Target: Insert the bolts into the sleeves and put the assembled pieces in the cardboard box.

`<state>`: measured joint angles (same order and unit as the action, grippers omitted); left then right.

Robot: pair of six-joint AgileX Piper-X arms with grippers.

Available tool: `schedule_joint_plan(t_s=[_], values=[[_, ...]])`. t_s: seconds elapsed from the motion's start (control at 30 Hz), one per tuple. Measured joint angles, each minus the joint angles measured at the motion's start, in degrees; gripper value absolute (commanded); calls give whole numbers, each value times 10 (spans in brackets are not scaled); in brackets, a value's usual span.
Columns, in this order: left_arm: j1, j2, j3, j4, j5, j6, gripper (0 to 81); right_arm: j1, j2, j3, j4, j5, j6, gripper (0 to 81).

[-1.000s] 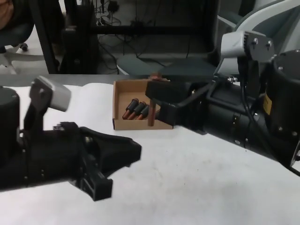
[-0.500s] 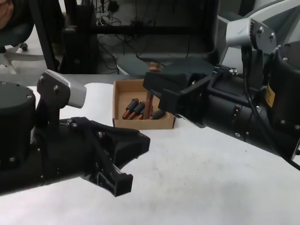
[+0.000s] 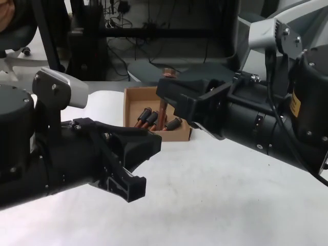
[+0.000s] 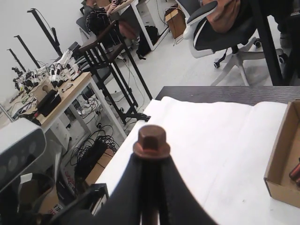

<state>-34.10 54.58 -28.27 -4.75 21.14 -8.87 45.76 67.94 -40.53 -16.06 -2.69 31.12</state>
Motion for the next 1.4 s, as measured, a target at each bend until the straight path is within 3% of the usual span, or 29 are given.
schedule_joint_plan(t_s=[0.97,1.4], values=[[-2,0,-10,-18,0,-18,17,0,11,-2,-2,-2,40,6],[-2,0,-9,-4,0,-11,17,34,11,-5,27,36,31,6]])
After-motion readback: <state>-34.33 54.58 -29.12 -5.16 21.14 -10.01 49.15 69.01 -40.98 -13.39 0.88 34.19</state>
